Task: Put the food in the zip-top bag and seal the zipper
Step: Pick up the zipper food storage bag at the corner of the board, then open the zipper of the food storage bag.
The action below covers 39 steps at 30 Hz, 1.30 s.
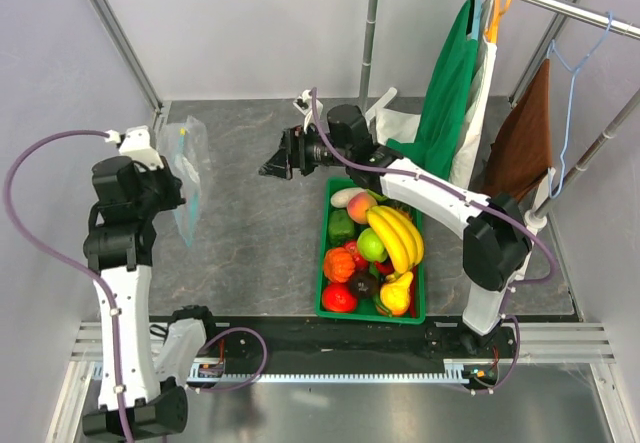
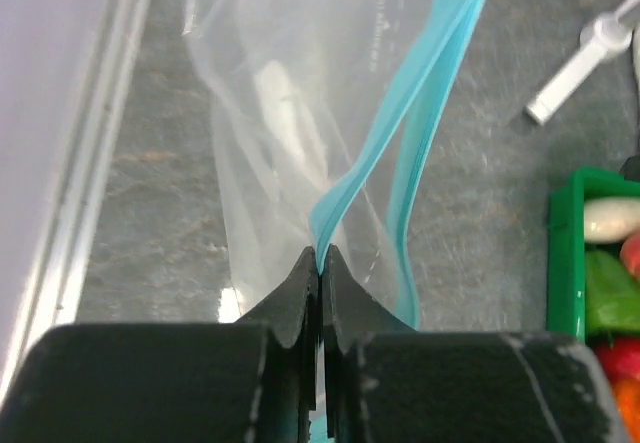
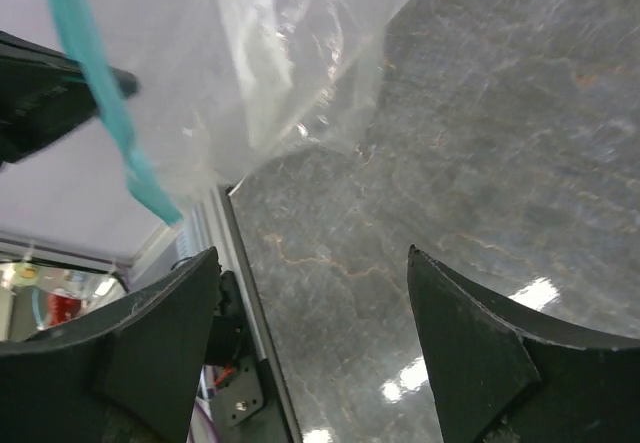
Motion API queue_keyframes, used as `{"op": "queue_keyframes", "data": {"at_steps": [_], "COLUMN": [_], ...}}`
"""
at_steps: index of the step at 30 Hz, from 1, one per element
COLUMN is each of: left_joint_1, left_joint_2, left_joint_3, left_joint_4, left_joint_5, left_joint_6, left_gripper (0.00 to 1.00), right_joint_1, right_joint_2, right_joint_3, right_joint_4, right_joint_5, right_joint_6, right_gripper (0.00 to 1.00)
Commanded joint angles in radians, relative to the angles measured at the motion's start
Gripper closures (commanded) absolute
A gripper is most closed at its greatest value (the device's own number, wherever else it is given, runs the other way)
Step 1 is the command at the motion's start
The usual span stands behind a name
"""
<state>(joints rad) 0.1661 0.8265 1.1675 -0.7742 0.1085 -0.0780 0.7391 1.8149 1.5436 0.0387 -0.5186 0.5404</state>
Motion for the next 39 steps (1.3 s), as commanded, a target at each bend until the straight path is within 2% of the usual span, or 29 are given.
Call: {"op": "queue_keyframes", "data": {"at_steps": [1,5,8,12,19,25,28,29,31,32,34,37,39], "left_joint_1": [-0.007,-0.013,-0.046,-0.066,-0.069,-0.066,-0.068,-0.066,-0.065,-0.063,-0.062,-0.063,-0.063], "left_joint_2": [0.091,0.201,0.304,0.381,0.387,0.381,0.384,0.381,0.376,0.363,0.341,0.271,0.246], "left_joint_3": [-0.147,-0.198,-0.192,-0.198,-0.232,-0.229,-0.216,-0.2,-0.168,-0.126,-0.077,0.041,0.099], "left_joint_4": [-0.01,0.102,0.154,0.228,0.377,0.374,0.33,0.307,0.198,0.158,0.034,-0.08,-0.161], "left_joint_5": [0.173,0.386,0.485,0.563,0.651,0.704,0.718,0.706,0.656,0.583,0.495,0.242,0.174], "left_joint_6": [-0.083,-0.172,-0.232,-0.311,-0.443,-0.49,-0.488,-0.476,-0.405,-0.337,-0.266,-0.139,-0.025], "left_gripper": [0.98,0.98,0.98,0.98,0.98,0.98,0.98,0.98,0.98,0.98,0.98,0.98,0.98], "right_joint_1": [0.014,0.026,0.037,0.045,0.091,0.091,0.091,0.091,0.091,0.089,0.086,0.08,0.079], "right_joint_2": [-0.008,-0.025,-0.04,-0.039,-0.031,0.029,0.046,0.049,0.034,0.024,-0.018,-0.081,-0.107], "right_joint_3": [-0.06,-0.111,-0.157,-0.186,-0.211,-0.143,-0.126,-0.116,-0.109,-0.112,-0.117,-0.134,-0.135], "right_joint_4": [0.112,0.121,0.122,0.118,0.125,0.052,0.043,0.035,0.023,0.01,-0.013,-0.036,-0.082], "right_joint_5": [-0.047,-0.08,-0.07,-0.061,0.046,0.181,0.212,0.21,0.195,0.19,0.187,0.177,0.161], "right_joint_6": [0.122,0.135,0.109,0.108,0.104,0.036,0.039,0.038,0.036,0.032,0.021,0.036,0.067], "right_gripper": [0.18,0.17,0.17,0.17,0.17,0.24,0.44,0.62,0.83,1.0,1.0,1.0,1.0]}}
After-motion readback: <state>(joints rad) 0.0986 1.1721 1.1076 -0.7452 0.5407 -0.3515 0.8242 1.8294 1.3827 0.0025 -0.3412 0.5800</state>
